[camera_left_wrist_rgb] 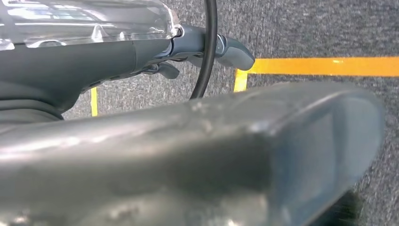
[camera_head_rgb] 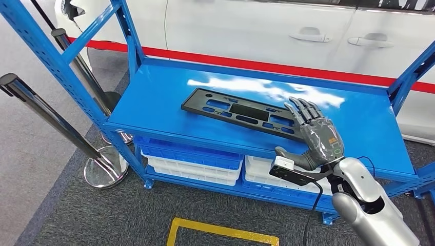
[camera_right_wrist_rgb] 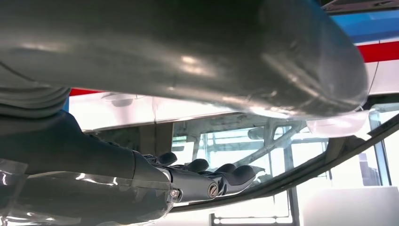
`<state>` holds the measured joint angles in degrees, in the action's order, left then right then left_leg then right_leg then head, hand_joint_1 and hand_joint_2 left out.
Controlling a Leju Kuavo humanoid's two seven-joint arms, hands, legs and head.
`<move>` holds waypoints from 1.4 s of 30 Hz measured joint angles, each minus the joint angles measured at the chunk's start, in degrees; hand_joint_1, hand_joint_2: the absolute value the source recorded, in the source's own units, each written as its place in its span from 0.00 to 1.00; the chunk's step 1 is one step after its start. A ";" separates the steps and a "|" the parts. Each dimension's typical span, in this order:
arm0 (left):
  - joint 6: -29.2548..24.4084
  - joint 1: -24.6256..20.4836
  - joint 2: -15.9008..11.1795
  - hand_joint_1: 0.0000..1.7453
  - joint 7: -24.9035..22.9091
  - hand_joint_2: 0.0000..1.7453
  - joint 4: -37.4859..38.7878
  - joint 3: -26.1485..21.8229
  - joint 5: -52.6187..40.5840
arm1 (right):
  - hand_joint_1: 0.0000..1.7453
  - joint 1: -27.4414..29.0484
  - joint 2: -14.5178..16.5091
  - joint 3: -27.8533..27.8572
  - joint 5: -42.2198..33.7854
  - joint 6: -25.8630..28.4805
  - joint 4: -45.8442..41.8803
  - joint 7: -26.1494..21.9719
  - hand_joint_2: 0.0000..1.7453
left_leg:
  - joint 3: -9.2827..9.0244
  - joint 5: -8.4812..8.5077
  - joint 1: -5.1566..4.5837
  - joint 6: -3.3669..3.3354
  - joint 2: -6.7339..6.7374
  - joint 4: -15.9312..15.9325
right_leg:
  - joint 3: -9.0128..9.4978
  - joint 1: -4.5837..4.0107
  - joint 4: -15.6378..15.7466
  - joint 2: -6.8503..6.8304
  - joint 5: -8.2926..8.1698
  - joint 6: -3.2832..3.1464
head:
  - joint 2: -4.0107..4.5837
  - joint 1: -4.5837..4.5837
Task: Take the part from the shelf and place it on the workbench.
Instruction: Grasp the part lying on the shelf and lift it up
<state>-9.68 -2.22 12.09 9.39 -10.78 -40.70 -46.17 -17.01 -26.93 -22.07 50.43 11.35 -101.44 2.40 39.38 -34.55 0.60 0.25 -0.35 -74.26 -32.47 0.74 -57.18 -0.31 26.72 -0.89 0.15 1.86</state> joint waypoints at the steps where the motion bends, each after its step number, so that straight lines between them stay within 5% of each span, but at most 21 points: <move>1: 0.00 0.07 0.00 0.00 -0.04 0.00 0.00 0.00 0.01 | 0.00 0.07 0.05 -0.13 0.02 -0.01 0.09 0.01 0.00 | 0.99 0.81 0.00 -0.02 0.00 -0.75 | 0.39 -0.06 -0.02 0.05 0.33 0.00 | 0.00 -0.01; 4: 0.00 0.20 -0.01 0.00 -0.11 0.00 0.00 0.00 0.02 | 0.00 0.25 0.16 -0.36 0.02 -0.07 0.20 0.08 0.00 | -1.59 7.62 -0.08 -0.56 0.00 7.86 | 1.92 -0.15 -0.20 0.22 1.59 0.37 | 0.00 -0.01; 6: -0.01 0.15 -0.03 0.00 -0.14 0.00 0.00 0.00 0.03 | 0.00 0.28 0.23 -0.45 0.02 -0.20 0.28 0.15 0.00 | -3.83 9.58 -0.26 -1.09 -0.01 13.31 | 2.29 -0.34 -0.51 0.31 2.30 0.92 | 0.00 -0.02; 11: -0.04 0.10 -0.05 0.00 -0.29 0.00 0.00 -0.01 0.04 | 0.00 0.25 0.45 -0.50 0.06 -0.44 0.39 0.19 0.00 | -4.92 9.10 -0.15 -2.36 -0.05 15.35 | 1.67 -0.16 -2.02 0.29 3.82 2.29 | 0.00 -0.02; 14: 0.00 -0.01 -0.04 0.00 -0.28 0.00 0.00 0.00 0.03 | 0.00 0.22 0.50 -0.70 0.33 -0.88 0.62 0.40 0.00 | -5.54 8.75 0.01 -2.89 -0.04 15.73 | -3.87 0.14 -11.85 0.30 7.79 3.09 | 0.00 -0.02; 16: 0.02 -0.01 -0.02 0.00 -0.28 0.00 0.00 0.00 0.02 | 0.00 0.40 0.53 -1.03 0.57 -1.14 0.91 0.53 0.00 | -6.00 8.28 0.00 -2.94 -0.08 15.72 | -7.57 0.34 -16.70 0.29 8.12 3.41 | 0.00 -0.02; 18: 0.03 0.06 -0.02 0.00 -0.28 0.00 0.00 0.00 0.02 | 0.00 0.44 0.55 -1.23 0.68 -1.16 1.09 0.56 0.00 | -6.99 7.61 0.01 -2.79 -0.14 15.72 | -7.02 0.53 -13.12 0.28 3.86 3.44 | 0.00 -0.02; 20: 0.04 0.11 0.00 0.00 -0.28 0.00 0.01 0.00 0.02 | 0.00 0.39 0.56 -1.30 0.71 -1.16 1.15 0.57 0.00 | -7.91 6.86 -0.05 -2.41 -0.21 15.77 | -3.95 0.46 -5.57 0.25 -0.58 3.14 | 0.00 -0.02; 21: 0.04 0.07 0.01 0.00 -0.27 0.00 0.01 0.00 0.01 | 0.00 0.33 0.56 -1.33 0.72 -1.16 1.19 0.58 0.00 | -8.12 6.60 -0.10 -2.14 -0.24 15.76 | -2.81 0.29 -2.89 0.23 -1.43 2.83 | 0.00 -0.02; 25: 0.04 -0.13 0.03 0.00 -0.27 0.00 0.02 0.00 0.01 | 0.00 0.26 0.63 -1.42 0.76 -1.16 1.31 0.63 0.00 | -8.44 5.97 -0.12 -0.87 -0.12 15.92 | -1.91 -0.05 -0.94 0.30 -0.76 1.55 | 0.00 -0.03; 27: 0.04 -0.18 0.03 0.00 -0.26 0.00 0.01 0.00 0.01 | 0.00 0.13 0.68 -1.44 0.83 -1.23 1.32 0.66 0.00 | -7.58 4.57 -0.08 -0.31 -0.01 13.47 | -1.12 0.18 -0.37 0.24 -0.57 0.81 | 0.00 -0.01; 31: 0.01 -0.05 0.02 0.00 -0.26 0.00 0.01 0.00 0.02 | 0.00 -0.09 1.06 -1.78 0.99 -2.04 1.90 0.78 0.00 | 0.40 0.21 0.01 0.02 0.02 -0.35 | 0.17 -0.11 -0.20 0.05 0.37 -0.22 | 0.00 0.00; 33: -0.09 0.05 0.02 0.00 -0.29 0.00 0.01 0.00 0.03 | 0.00 -0.09 1.21 -2.05 1.18 -2.37 2.31 1.08 0.00 | 0.88 3.34 0.00 -0.16 0.02 1.14 | 1.01 -0.24 -0.26 0.13 1.02 -0.16 | 0.00 0.00; 35: -0.28 0.08 0.02 0.00 -0.36 0.00 0.01 0.00 0.03 | 0.00 -0.10 1.31 -2.18 1.45 -2.69 2.66 1.50 0.00 | -1.87 8.10 -0.05 -0.64 0.01 8.52 | 2.02 -0.36 -0.36 0.20 1.85 0.12 | 0.00 -0.01; 37: -0.47 0.02 0.04 0.00 -0.46 0.00 0.01 0.00 0.03 | 0.00 -0.20 1.35 -2.31 1.70 -2.92 2.97 1.84 0.00 | -4.05 9.59 -0.22 -1.11 -0.01 13.60 | 2.38 -0.57 -0.60 0.27 2.49 0.65 | 0.00 -0.01; 41: -0.62 -0.03 0.07 0.00 -0.61 0.00 0.00 0.00 0.02 | 0.00 -0.27 1.40 -2.60 1.91 -3.00 3.30 2.14 1.00 | -4.43 9.05 -0.55 -1.66 -0.13 14.61 | 2.31 -0.52 -0.45 0.24 2.70 1.45 | 0.00 0.00; 42: -0.63 -0.02 0.07 0.00 -0.61 0.00 0.00 0.00 0.01 | 0.00 -0.27 1.40 -2.62 1.92 -3.00 3.30 2.16 1.00 | -4.44 9.05 -0.55 -1.69 -0.14 14.67 | 2.34 -0.51 -0.43 0.23 2.72 1.49 | 0.00 0.00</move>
<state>-10.32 -2.24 12.15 8.79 -10.78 -40.70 -46.16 -17.28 -25.53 -24.70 52.35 8.35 -98.14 4.57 34.94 -25.50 0.05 -1.45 -0.50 -59.60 -30.14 0.23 -57.61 -0.08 29.45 0.60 0.15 1.86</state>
